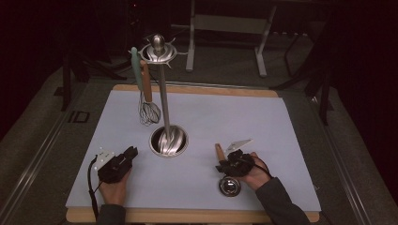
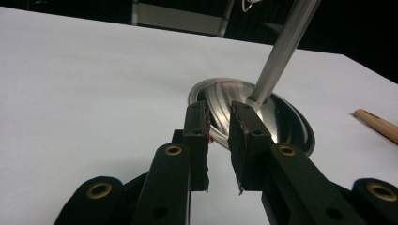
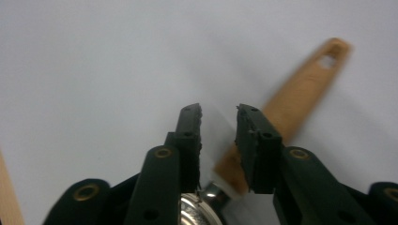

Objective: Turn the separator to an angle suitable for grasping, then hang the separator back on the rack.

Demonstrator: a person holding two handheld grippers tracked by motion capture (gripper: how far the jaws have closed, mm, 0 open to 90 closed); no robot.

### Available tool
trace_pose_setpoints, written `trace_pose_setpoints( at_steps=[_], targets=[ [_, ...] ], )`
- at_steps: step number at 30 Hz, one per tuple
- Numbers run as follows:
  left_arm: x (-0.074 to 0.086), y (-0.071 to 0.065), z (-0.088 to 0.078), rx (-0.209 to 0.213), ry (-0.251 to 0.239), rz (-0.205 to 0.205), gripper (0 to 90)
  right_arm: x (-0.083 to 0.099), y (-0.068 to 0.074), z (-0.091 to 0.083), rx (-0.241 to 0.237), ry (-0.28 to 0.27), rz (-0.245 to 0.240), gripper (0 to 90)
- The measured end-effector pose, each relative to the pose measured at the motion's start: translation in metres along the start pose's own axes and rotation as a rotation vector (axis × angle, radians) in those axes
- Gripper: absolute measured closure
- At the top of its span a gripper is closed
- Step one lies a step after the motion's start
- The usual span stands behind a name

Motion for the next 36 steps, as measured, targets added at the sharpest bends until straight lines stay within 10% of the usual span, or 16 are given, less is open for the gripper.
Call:
trace_pose_setpoints(
  at_steps=[16, 36],
  targets=[
    [0.0, 0.0, 0.0, 0.002, 0.001, 0.001, 77.1, 0.006, -0.022, 0.008, -0.004, 0.04, 0.212, 58.9],
    [0.0, -0.001, 0.0, 0.002, 0.003, 0.003, 76.6, -0.015, -0.005, 0.021, -0.037, 0.103, 0.142, 66.2]
  ],
)
Point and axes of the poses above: each handheld gripper's, and its own axes: z roughly forward along the jaws, x roughly out of its underside, y roughly to its left, the point moved 7 cm from there along z, roughly forward along the jaws, and after that the axes turned 3 degrees about x, right-handed, at the moved point
